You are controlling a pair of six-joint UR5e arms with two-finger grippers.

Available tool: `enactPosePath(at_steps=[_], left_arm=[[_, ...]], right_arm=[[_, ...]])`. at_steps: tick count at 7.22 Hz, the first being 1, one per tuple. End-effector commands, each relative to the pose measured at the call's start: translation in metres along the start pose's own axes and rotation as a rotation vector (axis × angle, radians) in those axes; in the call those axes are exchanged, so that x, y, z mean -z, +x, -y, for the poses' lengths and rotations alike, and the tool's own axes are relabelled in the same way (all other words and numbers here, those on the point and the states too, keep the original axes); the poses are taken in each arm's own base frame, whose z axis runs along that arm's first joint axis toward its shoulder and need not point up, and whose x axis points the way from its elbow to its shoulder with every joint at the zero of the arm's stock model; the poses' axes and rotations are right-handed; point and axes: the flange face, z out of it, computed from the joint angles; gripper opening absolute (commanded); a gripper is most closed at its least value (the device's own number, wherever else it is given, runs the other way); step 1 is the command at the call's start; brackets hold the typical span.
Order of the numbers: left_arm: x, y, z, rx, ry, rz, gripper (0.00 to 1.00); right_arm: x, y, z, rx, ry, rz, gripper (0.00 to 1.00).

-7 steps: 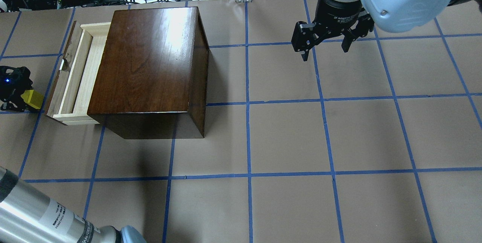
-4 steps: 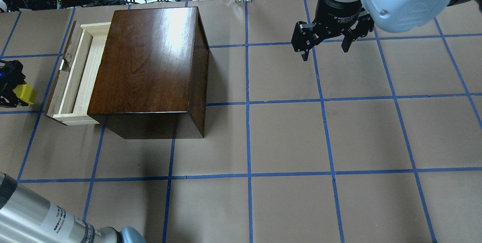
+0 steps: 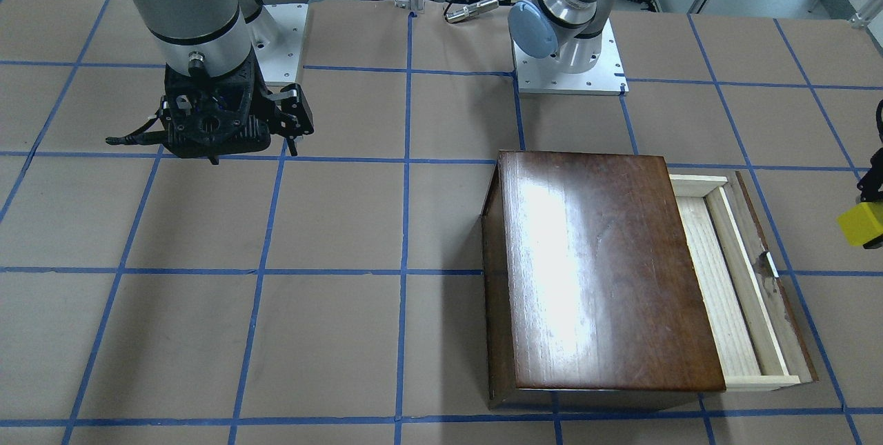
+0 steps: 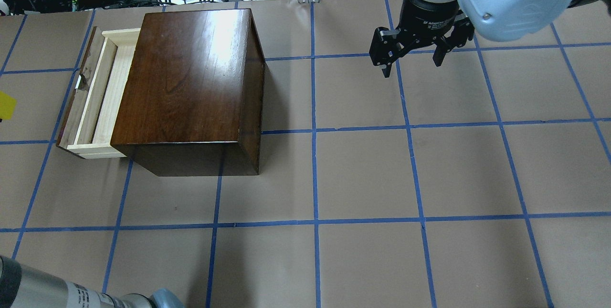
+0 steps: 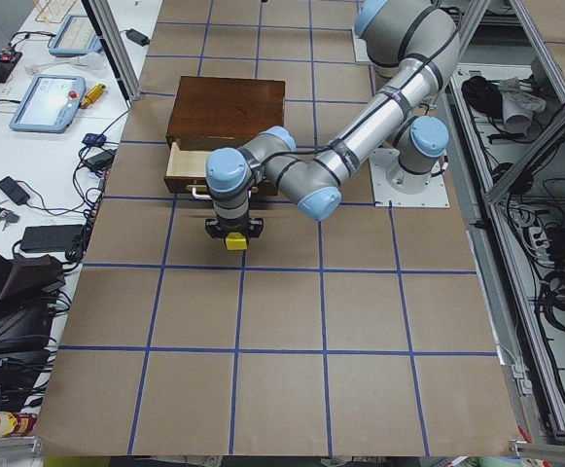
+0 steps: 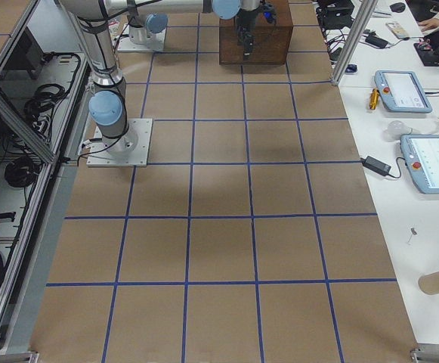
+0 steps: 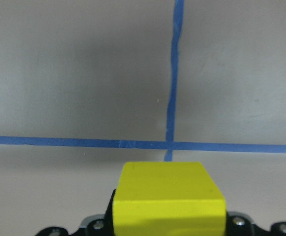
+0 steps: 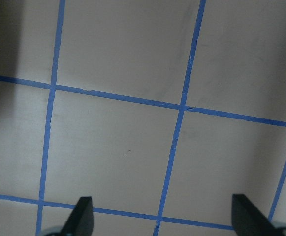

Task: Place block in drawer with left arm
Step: 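Lift the yellow cube and carry it over the open drawer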

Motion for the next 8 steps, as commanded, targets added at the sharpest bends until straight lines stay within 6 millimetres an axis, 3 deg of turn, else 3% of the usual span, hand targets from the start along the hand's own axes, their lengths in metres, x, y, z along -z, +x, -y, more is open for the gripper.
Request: enactPosePath(at_steps=[1, 2, 3, 4, 8], left_arm=[[0.057, -0.006, 0.082, 0.013, -0.001, 0.056, 0.0], [0.062, -0.017, 0.131, 0.013, 0.008, 0.056, 0.0], [0.057, -0.029, 0.175, 0.023, 0.02, 0.049, 0.0], [0.044, -0.04, 0.206, 0.032, 0.03, 0.037, 0.0], [-0.053, -0.051, 0.215, 0.018, 0.071, -0.015, 0.0]], right_arm=[[0.0, 0.0, 0.0, 0.001, 0.0, 0.0, 1.0], [0.0, 0.0, 0.0, 0.0, 0.0, 0.0, 1.0], [0.0, 0.0, 0.0, 0.0, 0.0, 0.0, 1.0], [0.0, 0.0, 0.0, 0.001, 0.0, 0.0, 1.0], [0.0, 0.0, 0.0, 0.0, 0.0, 0.0, 1.0]])
